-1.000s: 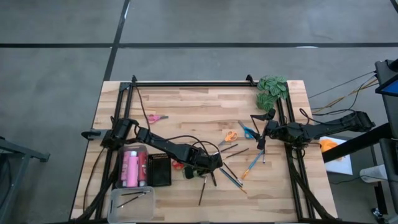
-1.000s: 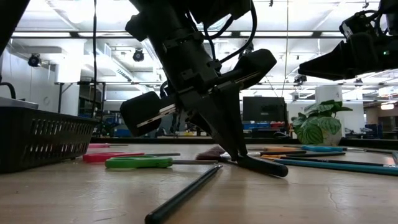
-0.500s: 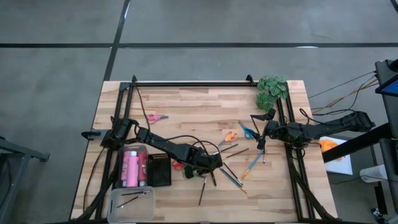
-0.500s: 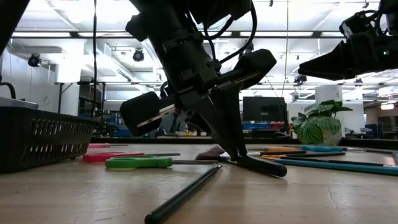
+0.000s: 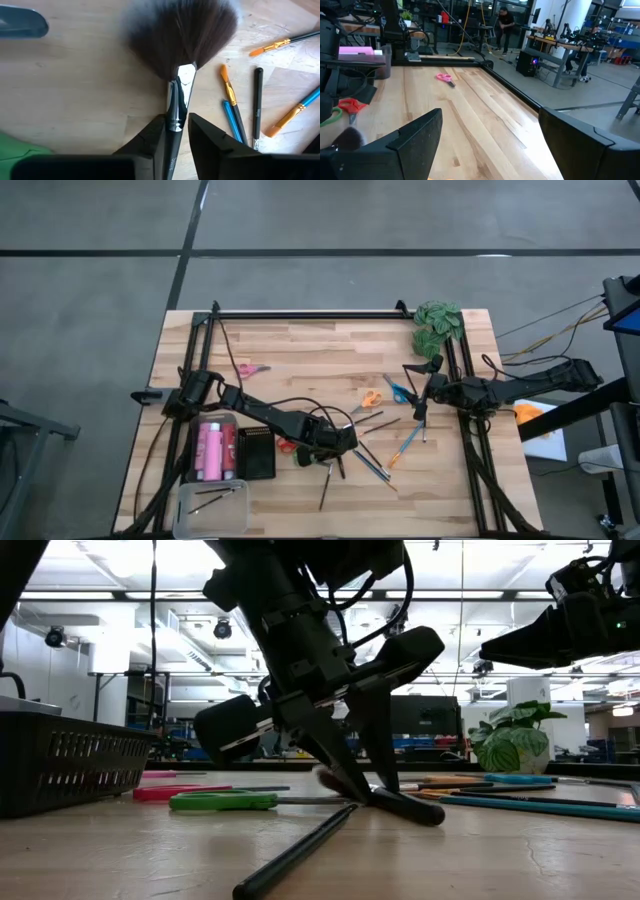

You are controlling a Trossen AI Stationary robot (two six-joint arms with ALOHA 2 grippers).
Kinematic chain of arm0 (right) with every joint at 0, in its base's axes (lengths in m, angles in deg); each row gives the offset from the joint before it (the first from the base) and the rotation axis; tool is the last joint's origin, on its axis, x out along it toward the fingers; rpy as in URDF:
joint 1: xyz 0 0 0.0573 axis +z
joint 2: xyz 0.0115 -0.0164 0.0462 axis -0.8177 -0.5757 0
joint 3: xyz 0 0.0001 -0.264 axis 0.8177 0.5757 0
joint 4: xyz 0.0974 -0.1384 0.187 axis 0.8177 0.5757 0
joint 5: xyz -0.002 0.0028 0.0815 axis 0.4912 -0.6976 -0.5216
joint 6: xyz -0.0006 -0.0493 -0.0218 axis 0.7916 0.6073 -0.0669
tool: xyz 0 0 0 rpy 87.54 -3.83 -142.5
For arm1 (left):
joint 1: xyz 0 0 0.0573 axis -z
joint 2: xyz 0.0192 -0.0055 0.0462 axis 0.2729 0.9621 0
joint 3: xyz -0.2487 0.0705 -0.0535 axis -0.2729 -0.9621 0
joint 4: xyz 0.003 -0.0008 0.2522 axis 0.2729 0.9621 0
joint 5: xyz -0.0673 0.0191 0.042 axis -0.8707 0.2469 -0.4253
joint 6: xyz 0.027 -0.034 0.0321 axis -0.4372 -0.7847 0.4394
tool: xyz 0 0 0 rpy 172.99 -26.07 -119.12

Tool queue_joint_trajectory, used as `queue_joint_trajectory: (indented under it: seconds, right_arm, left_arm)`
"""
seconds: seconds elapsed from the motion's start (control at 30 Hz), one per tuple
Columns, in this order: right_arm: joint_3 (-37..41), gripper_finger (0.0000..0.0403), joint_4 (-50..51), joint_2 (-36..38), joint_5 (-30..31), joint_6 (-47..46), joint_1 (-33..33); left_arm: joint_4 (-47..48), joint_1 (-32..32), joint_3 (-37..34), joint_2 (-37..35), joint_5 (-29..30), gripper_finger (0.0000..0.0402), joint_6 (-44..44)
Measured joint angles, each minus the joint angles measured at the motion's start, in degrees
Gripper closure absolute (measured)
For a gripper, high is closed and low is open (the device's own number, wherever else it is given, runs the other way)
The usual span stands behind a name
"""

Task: Pick & Place Paint Supplies
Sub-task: Put the silver paint brush into the transparent bin

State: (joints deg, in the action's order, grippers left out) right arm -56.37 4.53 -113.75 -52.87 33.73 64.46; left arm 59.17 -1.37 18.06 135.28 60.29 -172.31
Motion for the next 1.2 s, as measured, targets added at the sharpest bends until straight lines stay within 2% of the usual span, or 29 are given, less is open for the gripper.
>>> queue_joint_trajectory:
  seconds: [0.17,0.37,0.63,1.2]
  right_arm:
    - [0.0,0.0074,0.01,0.0,0.0,-0.03,0.01]
    - [0.0,0.0074,0.0,0.0,0.01,-0.11,0.0]
    - [0.0,0.0074,0.02,0.0,0.01,-0.11,0.0]
    - [0.0,0.0074,0.0,0.0,0.01,-0.07,0.02]
  left_arm:
    - [-0.06,0.0,0.02,0.0,-0.09,0.0307,-0.02]
    - [-0.1,-0.15,0.04,0.0,-4.65,0.0307,-0.84]
    - [-0.76,-0.03,0.04,0.0,-6.4,0.0306,-2.93]
    - [-2.56,-0.05,-1.32,-0.11,-4.77,0.0311,-4.03]
